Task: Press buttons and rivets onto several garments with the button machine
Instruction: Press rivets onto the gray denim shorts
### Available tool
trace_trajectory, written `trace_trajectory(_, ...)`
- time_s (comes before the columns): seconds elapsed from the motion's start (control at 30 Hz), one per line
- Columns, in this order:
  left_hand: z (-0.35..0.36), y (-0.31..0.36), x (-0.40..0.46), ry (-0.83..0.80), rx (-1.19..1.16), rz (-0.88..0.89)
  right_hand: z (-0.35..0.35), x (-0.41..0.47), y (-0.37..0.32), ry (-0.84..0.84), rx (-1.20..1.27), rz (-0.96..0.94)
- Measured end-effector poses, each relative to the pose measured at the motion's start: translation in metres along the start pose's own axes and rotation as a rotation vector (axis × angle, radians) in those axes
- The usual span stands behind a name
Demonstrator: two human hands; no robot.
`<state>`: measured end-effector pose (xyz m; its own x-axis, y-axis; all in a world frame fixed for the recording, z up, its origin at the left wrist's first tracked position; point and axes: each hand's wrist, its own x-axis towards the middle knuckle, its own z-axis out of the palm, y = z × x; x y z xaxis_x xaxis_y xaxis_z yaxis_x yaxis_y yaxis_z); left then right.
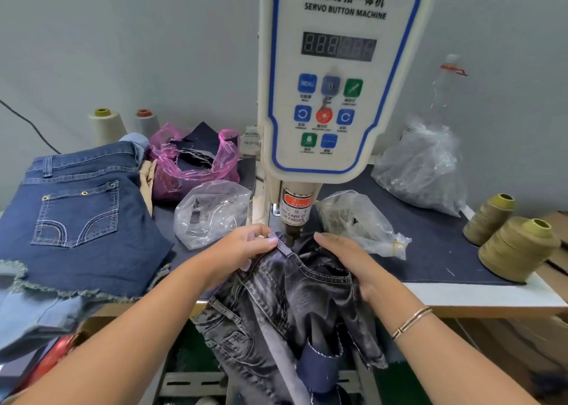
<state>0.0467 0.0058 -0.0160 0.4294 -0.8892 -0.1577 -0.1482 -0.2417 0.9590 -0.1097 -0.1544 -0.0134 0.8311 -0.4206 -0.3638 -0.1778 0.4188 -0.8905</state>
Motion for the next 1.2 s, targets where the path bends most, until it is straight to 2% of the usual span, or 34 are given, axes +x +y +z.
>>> trace_trajectory(0.17, 0.001, -0.008, 0.009, 0.012, -0.074, -0.035, 0.003, 0.01, -0.001, 0.042, -0.057, 0.052)
trace_trajectory(0.33, 0.002, -0.016, 0.014, 0.012, -0.272, -0.052, 0.003, 0.009, -0.002, -0.007, -0.069, 0.055)
trace_trajectory(0.53, 0.003, -0.024, 0.016, 0.01, -0.424, -0.03, -0.016, -0.014, 0.003, -0.09, -0.515, -0.23)
trace_trajectory(0.6, 0.003, -0.022, 0.016, 0.008, -0.431, -0.024, -0.017, -0.02, 0.01, -0.1, -0.699, -0.281)
trace_trajectory(0.67, 0.004, -0.021, 0.016, -0.007, -0.444, -0.027, -0.02, -0.017, 0.019, -0.081, -0.759, -0.299)
trace_trajectory(0.83, 0.004, -0.024, 0.017, -0.011, -0.411, -0.03, -0.028, -0.013, 0.023, -0.031, -0.597, -0.294)
trace_trajectory(0.97, 0.005, -0.024, 0.017, 0.017, -0.38, -0.019, -0.03, -0.015, 0.032, -0.025, -0.476, -0.421)
trace_trajectory(1.03, 0.007, -0.024, 0.016, 0.029, -0.391, -0.011, -0.029, -0.015, 0.035, -0.013, -0.485, -0.463)
trace_trajectory(1.2, 0.008, -0.025, 0.016, 0.036, -0.389, -0.019, -0.027, -0.012, 0.036, -0.003, -0.499, -0.431)
